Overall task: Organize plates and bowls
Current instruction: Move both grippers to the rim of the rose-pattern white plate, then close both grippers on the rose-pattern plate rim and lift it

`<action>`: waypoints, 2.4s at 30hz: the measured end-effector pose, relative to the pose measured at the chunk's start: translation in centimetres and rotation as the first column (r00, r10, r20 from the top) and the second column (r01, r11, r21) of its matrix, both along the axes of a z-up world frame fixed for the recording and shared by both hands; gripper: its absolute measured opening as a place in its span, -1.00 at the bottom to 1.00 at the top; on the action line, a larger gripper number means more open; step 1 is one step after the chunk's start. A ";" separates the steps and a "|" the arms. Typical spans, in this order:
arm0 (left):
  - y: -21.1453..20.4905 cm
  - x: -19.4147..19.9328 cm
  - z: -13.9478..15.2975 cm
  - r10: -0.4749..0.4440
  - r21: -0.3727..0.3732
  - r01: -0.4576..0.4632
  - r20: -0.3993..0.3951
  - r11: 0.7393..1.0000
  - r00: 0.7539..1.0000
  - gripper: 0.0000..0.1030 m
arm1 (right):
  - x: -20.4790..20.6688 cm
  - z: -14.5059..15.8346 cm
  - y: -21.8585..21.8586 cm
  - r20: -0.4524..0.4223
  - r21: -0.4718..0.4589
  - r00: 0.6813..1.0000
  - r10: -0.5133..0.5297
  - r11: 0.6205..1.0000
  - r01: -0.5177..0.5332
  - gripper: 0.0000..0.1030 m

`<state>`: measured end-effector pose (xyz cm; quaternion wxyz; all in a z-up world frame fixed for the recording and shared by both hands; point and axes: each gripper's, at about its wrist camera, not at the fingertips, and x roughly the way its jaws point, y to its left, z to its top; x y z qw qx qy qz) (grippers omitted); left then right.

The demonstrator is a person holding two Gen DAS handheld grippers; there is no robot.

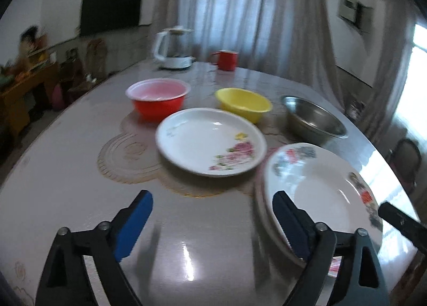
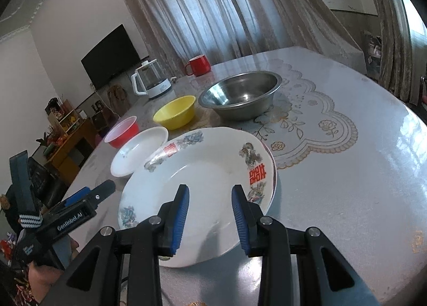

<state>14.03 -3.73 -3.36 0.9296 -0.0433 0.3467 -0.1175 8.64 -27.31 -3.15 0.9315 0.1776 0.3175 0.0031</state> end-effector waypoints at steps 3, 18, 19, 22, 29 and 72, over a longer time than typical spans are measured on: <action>1.5 0.9 -0.7 0.040 -0.005 -0.041 -0.032 0.999 0.999 0.97 | 0.6 -0.3 0.3 -0.019 0.004 1.000 0.005 1.000 -0.005 -0.29; 5.9 5.1 -2.3 0.170 0.018 -0.169 -0.137 0.985 0.976 0.97 | 10.1 3.0 5.7 -0.101 -0.106 0.980 0.172 0.977 -0.183 -0.17; 6.1 5.1 -2.3 0.170 0.016 -0.170 -0.141 0.985 0.975 0.97 | 11.1 3.1 6.1 -0.113 -0.109 0.976 0.186 0.974 -0.199 -0.17; 6.4 5.1 -2.1 0.175 0.012 -0.175 -0.138 0.985 0.975 0.97 | 13.9 3.2 7.2 -0.152 -0.094 0.956 0.250 0.960 -0.265 -0.17; 6.8 5.3 -1.9 0.176 0.004 -0.177 -0.136 0.984 0.975 0.97 | 19.9 1.4 8.9 -0.267 -0.137 0.923 0.278 0.937 -0.322 -0.17; 9.6 9.6 -2.2 0.231 0.032 -0.229 -0.128 0.973 0.964 0.94 | 22.9 -3.6 15.5 -0.408 -0.106 0.842 0.354 0.897 -0.429 -0.50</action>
